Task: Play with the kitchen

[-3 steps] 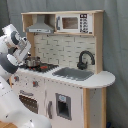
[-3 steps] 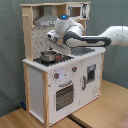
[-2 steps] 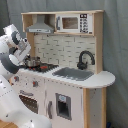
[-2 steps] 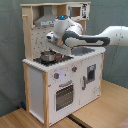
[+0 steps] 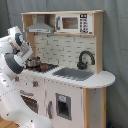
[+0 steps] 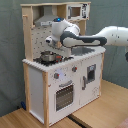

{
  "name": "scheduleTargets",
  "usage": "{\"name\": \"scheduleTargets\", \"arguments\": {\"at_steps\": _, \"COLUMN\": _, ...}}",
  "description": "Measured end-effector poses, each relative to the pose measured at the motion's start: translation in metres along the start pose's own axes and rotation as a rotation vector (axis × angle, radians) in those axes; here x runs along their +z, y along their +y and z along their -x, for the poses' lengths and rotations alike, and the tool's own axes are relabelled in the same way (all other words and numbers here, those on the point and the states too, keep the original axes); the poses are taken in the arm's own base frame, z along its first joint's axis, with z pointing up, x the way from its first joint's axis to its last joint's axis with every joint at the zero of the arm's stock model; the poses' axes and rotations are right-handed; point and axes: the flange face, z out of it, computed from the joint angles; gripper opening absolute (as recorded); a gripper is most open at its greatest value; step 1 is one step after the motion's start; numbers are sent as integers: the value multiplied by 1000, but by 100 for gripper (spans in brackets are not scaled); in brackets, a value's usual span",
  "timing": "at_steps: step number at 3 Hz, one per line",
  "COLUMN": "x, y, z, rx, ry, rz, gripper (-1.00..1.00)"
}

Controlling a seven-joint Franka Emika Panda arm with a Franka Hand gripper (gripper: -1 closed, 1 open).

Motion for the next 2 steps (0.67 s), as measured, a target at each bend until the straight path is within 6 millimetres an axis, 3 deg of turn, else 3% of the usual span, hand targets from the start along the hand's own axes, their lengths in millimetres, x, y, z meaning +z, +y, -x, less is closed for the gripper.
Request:
{"name": "scheduleTargets", "arguments": {"at_steps": 1, "x": 7, "y": 2, "z": 6, "rx": -2, "ry": -58, "rz": -43, "gripper": 100}}
{"name": "scheduleTargets", "arguments": {"at_steps": 2, "x": 7, "y": 2, "z": 6, "rx": -2, "ry": -58, "rz": -43, "gripper": -100}}
